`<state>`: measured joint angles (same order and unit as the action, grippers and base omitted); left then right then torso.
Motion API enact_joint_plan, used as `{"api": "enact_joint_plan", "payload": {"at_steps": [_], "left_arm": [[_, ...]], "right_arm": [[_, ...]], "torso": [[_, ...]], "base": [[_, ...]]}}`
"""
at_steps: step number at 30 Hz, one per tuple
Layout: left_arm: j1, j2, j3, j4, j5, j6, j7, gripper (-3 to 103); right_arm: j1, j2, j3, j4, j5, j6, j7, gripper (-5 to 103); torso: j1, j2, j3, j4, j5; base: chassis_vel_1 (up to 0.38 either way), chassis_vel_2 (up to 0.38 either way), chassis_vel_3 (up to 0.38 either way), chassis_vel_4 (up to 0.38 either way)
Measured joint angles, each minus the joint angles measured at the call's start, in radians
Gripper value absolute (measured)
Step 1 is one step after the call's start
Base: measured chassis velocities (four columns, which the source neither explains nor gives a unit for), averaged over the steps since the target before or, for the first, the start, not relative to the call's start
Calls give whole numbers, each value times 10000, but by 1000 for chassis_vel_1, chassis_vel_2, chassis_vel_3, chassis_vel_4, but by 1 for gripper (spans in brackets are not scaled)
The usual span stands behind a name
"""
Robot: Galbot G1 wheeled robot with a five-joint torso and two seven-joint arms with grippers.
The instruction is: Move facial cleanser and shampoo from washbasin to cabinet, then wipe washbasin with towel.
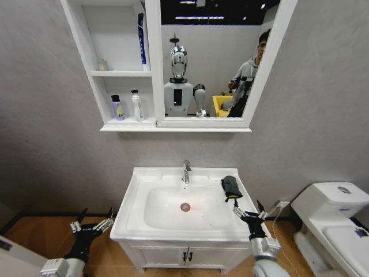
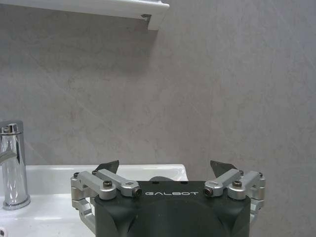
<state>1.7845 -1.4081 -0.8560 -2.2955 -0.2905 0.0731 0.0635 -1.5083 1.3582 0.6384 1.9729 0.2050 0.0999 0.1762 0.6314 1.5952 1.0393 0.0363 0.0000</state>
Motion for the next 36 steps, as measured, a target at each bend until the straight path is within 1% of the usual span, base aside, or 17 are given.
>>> {"api": "enact_joint_plan", "payload": {"at_steps": [1,2,3,4,5,7,8,10,11,13,14,17,22,24,27,35,36], "left_arm": [[0,0,0,0,0,0,0,100],[-8,6,3,3,0,0,0,100],[-25,18,9,6,-5,0,-1,100],[-25,18,9,6,-5,0,-1,100],[-33,23,12,8,-8,0,-2,100],[-48,32,19,11,-23,6,-2,100],[-48,32,19,11,-23,6,-2,100],[-60,40,26,12,-34,15,-3,100],[-60,40,26,12,-34,15,-3,100],[-69,48,29,15,-42,29,-8,100],[-69,48,29,15,-42,29,-8,100],[-78,52,31,18,-54,37,-16,100],[-86,56,35,22,-62,44,-22,100],[-90,58,37,23,-68,47,-27,100],[-91,61,39,24,-72,50,-29,100],[-95,65,43,24,-78,55,-33,100],[-95,65,43,24,-79,57,-34,100]], "right_arm": [[0,0,0,0,0,0,0,100],[226,-21,-15,-118,150,-161,-7,100],[730,-57,-37,-402,581,-504,-1,100],[730,-57,-37,-402,581,-504,-1,100],[1016,-87,-31,-574,889,-749,24,100],[1666,-189,29,-1003,1511,-1412,145,100],[1666,-189,29,-1003,1511,-1412,145,100],[2443,-315,-64,-1533,1640,-2039,302,100],[2443,-315,-64,-1533,1640,-2039,302,100],[3347,-401,-213,-2161,1704,-2551,441,100],[3347,-401,-213,-2161,1704,-2551,441,100],[4266,-500,-352,-3049,1815,-3013,538,100],[4906,-637,-560,-4038,1986,-3192,514,100],[5323,-699,-729,-4859,1971,-3134,396,100],[5657,-749,-882,-5482,1877,-3055,270,100],[5920,-757,-1013,-5986,1781,-3107,140,100],[5945,-766,-1017,-6047,1785,-3152,131,102]], "torso": [[0,0,0,0,0],[-1,0,0,0,1],[0,-1,1,2,1],[0,-1,1,2,1],[0,-1,1,5,1],[0,-1,1,1,0],[0,-1,1,1,0],[0,-1,1,0,2],[0,-1,1,0,2],[0,-2,1,5,2],[0,-2,1,5,2],[1,-2,2,3,0],[1,-2,1,2,1],[1,-2,1,2,3],[1,-2,1,3,2],[0,-1,0,2,1],[0,-1,0,1,1]], "base": [[0,0,0,0],[0,0,0,0],[0,0,0,0],[0,0,0,0],[0,0,0,0],[0,0,0,0],[0,0,0,0],[0,0,0,0],[0,0,0,0],[0,0,0,0],[0,0,0,0],[0,0,0,0],[0,0,0,0],[0,0,0,0],[0,0,0,0],[0,0,0,0],[0,0,0,0]]}}
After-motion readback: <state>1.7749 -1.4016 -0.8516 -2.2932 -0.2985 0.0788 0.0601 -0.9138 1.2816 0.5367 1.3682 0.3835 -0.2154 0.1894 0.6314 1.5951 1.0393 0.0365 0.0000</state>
